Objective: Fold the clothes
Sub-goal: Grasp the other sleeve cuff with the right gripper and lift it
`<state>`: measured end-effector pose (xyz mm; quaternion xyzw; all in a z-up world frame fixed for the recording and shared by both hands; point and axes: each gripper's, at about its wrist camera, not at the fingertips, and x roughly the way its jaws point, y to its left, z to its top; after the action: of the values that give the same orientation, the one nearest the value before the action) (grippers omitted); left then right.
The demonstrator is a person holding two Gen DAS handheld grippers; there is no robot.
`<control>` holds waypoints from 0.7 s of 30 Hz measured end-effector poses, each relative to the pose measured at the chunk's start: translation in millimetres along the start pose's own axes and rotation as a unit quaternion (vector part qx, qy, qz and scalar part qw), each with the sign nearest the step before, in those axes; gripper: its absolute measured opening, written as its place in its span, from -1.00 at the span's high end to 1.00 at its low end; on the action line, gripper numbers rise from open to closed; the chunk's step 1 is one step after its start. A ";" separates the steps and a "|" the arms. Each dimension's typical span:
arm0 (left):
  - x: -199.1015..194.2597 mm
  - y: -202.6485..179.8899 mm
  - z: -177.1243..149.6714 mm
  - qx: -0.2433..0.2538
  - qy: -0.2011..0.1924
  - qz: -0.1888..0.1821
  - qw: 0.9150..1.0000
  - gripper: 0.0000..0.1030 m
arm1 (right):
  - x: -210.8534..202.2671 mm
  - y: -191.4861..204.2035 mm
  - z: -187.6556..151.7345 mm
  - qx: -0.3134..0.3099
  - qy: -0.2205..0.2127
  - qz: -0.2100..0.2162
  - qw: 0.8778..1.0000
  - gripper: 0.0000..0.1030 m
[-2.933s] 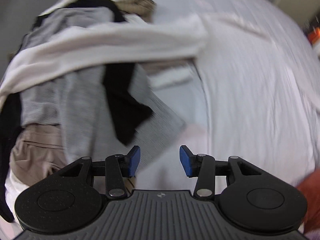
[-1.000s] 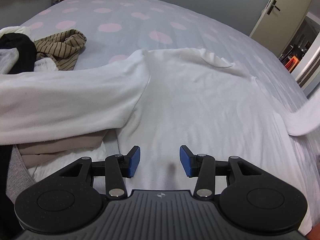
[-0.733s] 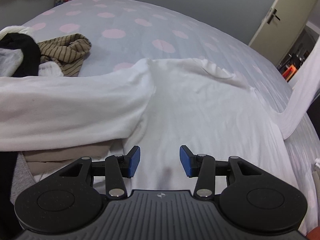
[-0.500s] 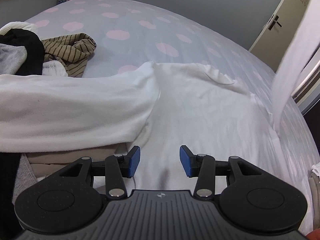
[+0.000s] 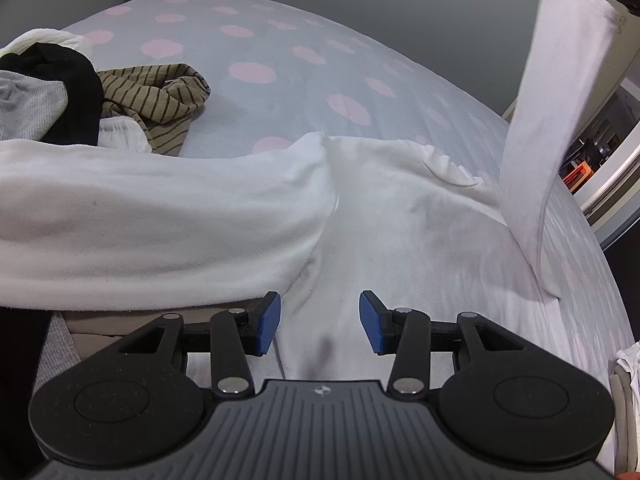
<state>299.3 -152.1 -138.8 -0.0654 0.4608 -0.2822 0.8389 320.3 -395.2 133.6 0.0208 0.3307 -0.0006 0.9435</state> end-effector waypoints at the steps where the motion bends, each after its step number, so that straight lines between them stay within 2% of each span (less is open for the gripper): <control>1: 0.6 0.7 0.2 0.001 0.002 0.000 1.000 0.20 | 6.3 5.4 -2.2 0.000 0.005 0.008 1.000 0.90; 6: 2.1 5.2 2.5 -0.002 0.002 0.002 1.000 0.20 | 42.3 33.4 -22.1 -0.008 0.038 0.047 0.998 0.90; 12: 2.7 15.7 5.1 -0.021 -0.001 0.000 1.000 0.20 | 87.1 53.9 -69.7 -0.002 0.087 0.080 0.993 0.90; 21: 8.7 21.9 6.3 -0.026 0.000 0.003 1.000 0.20 | 159.6 70.2 -138.5 0.043 0.148 0.109 0.982 0.90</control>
<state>317.1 -139.5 -149.7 -0.0859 0.4685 -0.2674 0.8376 359.5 -317.5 -71.4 0.0974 0.4618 0.0913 0.8769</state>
